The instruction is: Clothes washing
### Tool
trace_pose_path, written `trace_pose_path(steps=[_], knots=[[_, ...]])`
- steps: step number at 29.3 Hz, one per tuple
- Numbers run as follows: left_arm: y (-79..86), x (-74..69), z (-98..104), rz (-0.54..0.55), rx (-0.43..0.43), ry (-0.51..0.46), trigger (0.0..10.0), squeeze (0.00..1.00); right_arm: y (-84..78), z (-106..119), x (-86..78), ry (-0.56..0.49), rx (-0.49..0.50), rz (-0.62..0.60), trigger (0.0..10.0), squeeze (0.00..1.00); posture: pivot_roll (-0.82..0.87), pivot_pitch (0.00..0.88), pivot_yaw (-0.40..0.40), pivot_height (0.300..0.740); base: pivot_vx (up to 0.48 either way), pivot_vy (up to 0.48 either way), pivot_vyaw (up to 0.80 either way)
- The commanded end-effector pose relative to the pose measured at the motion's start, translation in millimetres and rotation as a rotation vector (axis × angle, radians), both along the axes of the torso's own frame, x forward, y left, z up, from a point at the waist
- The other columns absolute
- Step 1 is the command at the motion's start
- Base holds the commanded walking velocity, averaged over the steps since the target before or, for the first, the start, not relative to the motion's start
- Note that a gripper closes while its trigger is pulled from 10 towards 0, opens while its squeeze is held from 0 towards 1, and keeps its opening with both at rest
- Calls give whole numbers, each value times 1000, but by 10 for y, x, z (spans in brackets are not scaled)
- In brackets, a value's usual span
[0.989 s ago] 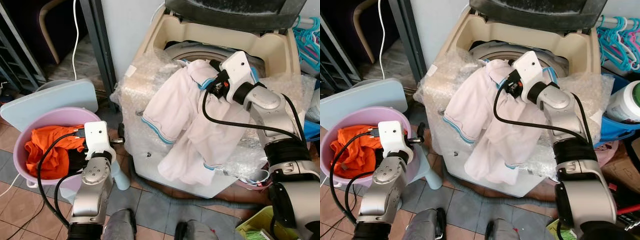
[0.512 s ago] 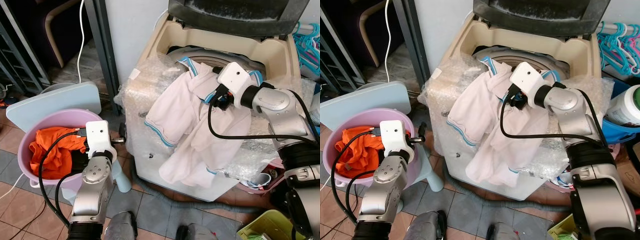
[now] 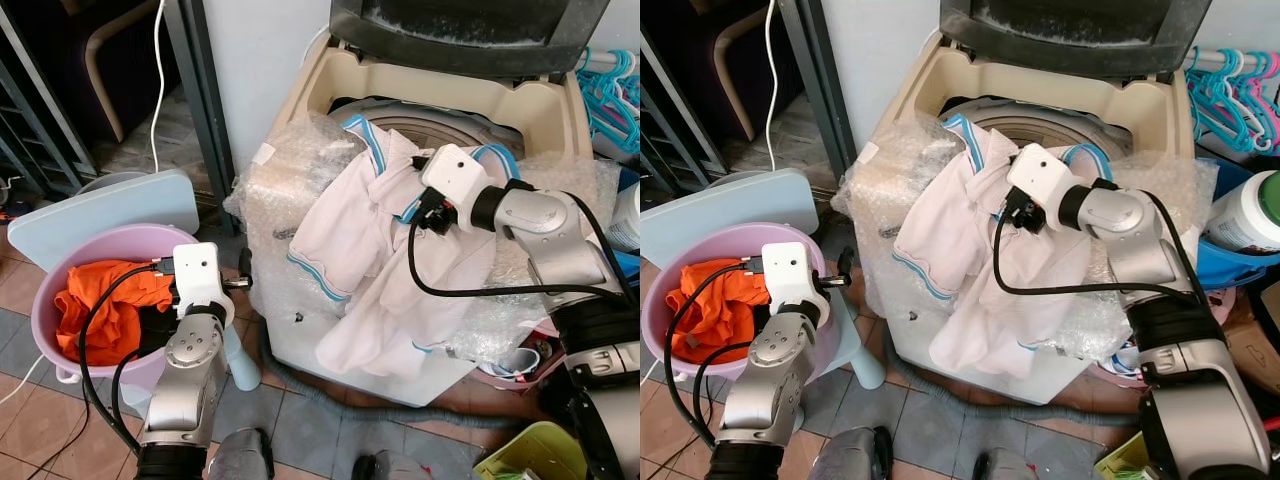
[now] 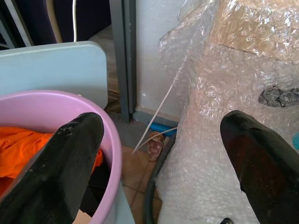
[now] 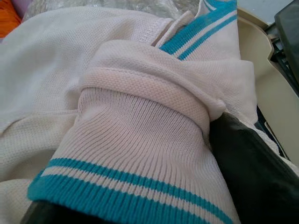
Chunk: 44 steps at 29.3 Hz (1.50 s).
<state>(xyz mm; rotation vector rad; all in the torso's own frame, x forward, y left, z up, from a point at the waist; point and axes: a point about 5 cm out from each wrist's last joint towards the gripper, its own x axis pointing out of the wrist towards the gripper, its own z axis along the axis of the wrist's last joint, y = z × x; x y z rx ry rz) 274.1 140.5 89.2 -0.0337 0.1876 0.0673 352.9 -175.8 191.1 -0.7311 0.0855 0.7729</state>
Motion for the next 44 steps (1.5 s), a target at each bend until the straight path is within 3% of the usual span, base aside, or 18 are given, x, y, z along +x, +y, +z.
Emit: trace_pose_path(steps=[1, 18, 25, 29, 30, 32, 35, 36, 38, 41, 42, 44], knots=[[-2, 13, -5, 4, 6, 2, 10000, 0, -95, -460, -97, 212, -90, -29, 0, 0, -3, 96, 2, 740, 0, 0, 0], [-7, 38, -25, -17, 12, 16, 10000, 0, -102, -717, -162, 293, 40, -152, 0, 0, -15, 89, 16, 740, 0, 0, 0], [-42, 30, -64, -94, 57, 46, 10000, 0, -175, -712, -56, 336, 164, -263, 0, 0, -12, 86, 20, 740, 0, 0, 0], [-33, 27, -87, -103, 68, 60, 10000, 0, -193, -524, 127, 310, 262, -328, 0, 0, -10, 86, 22, 740, 0, 0, 0], [-29, 32, -90, -102, 70, 61, 10000, 0, -213, -319, 267, 250, 296, -365, 0, 0, -9, 86, 22, 740, 0, 0, 0], [-36, 41, -85, -104, 71, 61, 10000, 0, -227, -63, 396, 176, 329, -389, 0, 0, -5, 82, 23, 740, 0, 0, 0], [-52, 45, -79, -111, 72, 59, 10000, 0, -267, 405, 556, 2, 309, -435, 0, 0, -3, 80, 23, 740, 0, 0, 0], [-52, 45, -79, -111, 72, 59, 10000, 0, -267, 405, 556, 2, 309, -435, 0, 0, -3, 80, 23, 740, 0, 0, 0], [-53, 49, -74, -115, 74, 57, 10000, 0, -292, 744, 630, -114, 340, -485, 0, 0, 2, 77, 18, 740, 0, 0, 0], [-40, 53, -61, -108, 79, 49, 10000, 0, -325, 1323, 665, -333, 410, -556, 0, 0, 16, 76, 11, 740, 0, 0, 0], [-36, 52, -58, -106, 80, 47, 10000, 0, -331, 1419, 661, -374, 418, -568, 0, 0, 19, 77, 8, 740, 0, 0, 0], [-18, 47, -51, -93, 82, 42, 10000, 0, -376, 1791, 607, -570, 452, -614, 0, 0, 28, 76, 3, 740, 0, 0, 0]])
